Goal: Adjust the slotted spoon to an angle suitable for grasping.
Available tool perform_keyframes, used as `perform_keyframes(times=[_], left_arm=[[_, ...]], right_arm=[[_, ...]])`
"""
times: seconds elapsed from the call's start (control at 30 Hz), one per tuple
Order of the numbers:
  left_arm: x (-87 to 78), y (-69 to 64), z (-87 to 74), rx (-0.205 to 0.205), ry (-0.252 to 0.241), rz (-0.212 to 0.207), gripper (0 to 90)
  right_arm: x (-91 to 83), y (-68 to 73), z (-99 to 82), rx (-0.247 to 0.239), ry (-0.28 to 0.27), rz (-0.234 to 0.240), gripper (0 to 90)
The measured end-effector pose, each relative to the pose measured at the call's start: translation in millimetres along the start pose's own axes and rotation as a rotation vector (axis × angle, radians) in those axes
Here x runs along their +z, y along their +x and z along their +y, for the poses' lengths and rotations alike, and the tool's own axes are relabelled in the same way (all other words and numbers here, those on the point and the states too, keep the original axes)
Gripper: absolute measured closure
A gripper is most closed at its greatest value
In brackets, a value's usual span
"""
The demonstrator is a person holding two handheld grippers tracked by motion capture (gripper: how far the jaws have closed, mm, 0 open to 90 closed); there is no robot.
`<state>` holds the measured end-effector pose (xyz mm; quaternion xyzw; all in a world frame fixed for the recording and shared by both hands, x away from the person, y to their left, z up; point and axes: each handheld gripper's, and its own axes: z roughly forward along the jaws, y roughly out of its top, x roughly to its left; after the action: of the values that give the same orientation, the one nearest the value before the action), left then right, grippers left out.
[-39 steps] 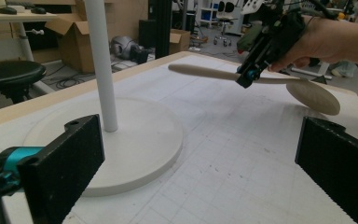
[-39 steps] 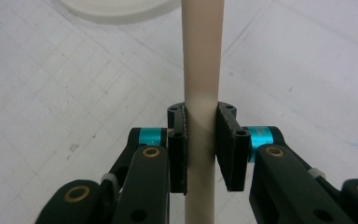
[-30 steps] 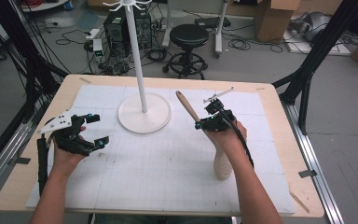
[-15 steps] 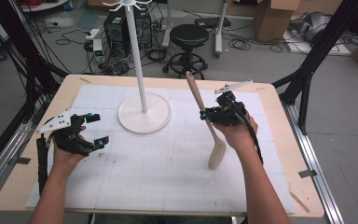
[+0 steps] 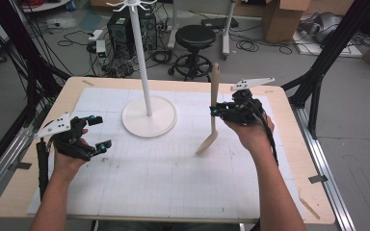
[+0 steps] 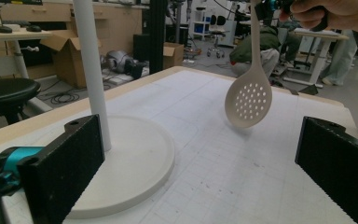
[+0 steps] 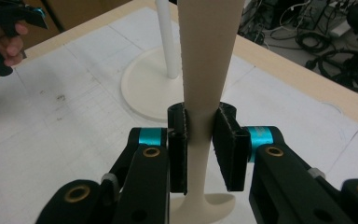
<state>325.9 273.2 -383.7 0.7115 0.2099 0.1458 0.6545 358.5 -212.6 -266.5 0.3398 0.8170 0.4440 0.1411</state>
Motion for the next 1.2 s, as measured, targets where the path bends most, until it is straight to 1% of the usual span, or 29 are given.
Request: perform_keyframes(times=[0.2, 0.3, 0.37, 0.43, 0.47, 0.5, 0.53, 0.57, 0.67, 0.7, 0.77, 0.83, 0.9, 0.97, 1.0, 1.1, 1.13, 1.2], left_arm=[[-0.9, 0.1, 0.7, 0.001, -0.005, -0.003, 1.7], [-1.4, -0.6, 2.1, 0.001, -0.014, -0.015, 1.7], [-1.4, -1.1, 3.2, 0.004, -0.013, -0.019, 1.7], [-1.5, -2.9, 6.5, 0.013, -0.017, -0.032, 1.7], [-1.5, -2.9, 6.5, 0.013, -0.017, -0.032, 1.7], [-1.6, -4.3, 8.8, 0.019, -0.018, -0.038, 1.7], [-1.6, -4.3, 8.8, 0.019, -0.018, -0.038, 1.7], [-1.5, -5.5, 10.1, 0.022, -0.022, -0.041, 1.7], [-0.8, -6.3, 11.2, 0.027, -0.018, -0.045, 1.7], [-0.8, -6.3, 11.2, 0.027, -0.018, -0.045, 1.7], [-0.7, -6.7, 11.6, 0.025, -0.020, -0.050, 1.7], [-0.1, -7.4, 12.9, 0.026, -0.014, -0.056, 1.7], [0.8, -7.8, 13.2, 0.023, -0.013, -0.055, 1.7], [3.6, -9.0, 14.3, 0.015, -0.008, -0.069, 1.7], [4.4, -9.2, 14.8, 0.016, -0.006, -0.072, 1.7], [5.9, -10.6, 16.2, 0.012, -0.010, -0.084, 1.7], [7.4, -10.4, 16.9, -0.003, -0.010, -0.097, 1.7], [8.2, -11.0, 17.1, -0.013, -0.004, -0.100, 1.7]], right_arm=[[-4.1, 1.1, 1.8, -0.018, -0.033, 0.015, 75.9], [-8.4, 2.0, 3.0, -0.036, -0.066, 0.042, 75.9], [-11.5, 2.4, 3.4, -0.050, -0.088, 0.069, 75.9], [-14.3, 3.2, 3.9, -0.067, -0.106, 0.087, 75.9], [-14.3, 3.2, 3.9, -0.067, -0.106, 0.087, 75.9], [-17.2, 4.1, 4.3, -0.086, -0.119, 0.099, 75.9], [-17.2, 4.1, 4.3, -0.086, -0.119, 0.099, 75.9], [-19.2, 4.5, 4.7, -0.110, -0.126, 0.111, 75.9], [-21.9, 5.6, 4.9, -0.149, -0.130, 0.147, 75.8], [-21.9, 5.6, 4.9, -0.149, -0.130, 0.147, 75.8], [-23.2, 7.2, 4.8, -0.176, -0.129, 0.168, 75.8], [-24.5, 9.6, 4.5, -0.214, -0.132, 0.186, 75.9], [-24.5, 11.5, 4.0, -0.219, -0.125, 0.200, 75.8], [-23.6, 11.9, 3.6, -0.234, -0.127, 0.209, 75.8], [-23.6, 13.1, 3.4, -0.231, -0.122, 0.210, 75.9], [-23.1, 15.3, 3.7, -0.245, -0.123, 0.220, 75.8], [-22.8, 16.8, 3.8, -0.248, -0.125, 0.228, 75.8], [-21.9, 19.4, 3.7, -0.251, -0.126, 0.243, 75.9]])
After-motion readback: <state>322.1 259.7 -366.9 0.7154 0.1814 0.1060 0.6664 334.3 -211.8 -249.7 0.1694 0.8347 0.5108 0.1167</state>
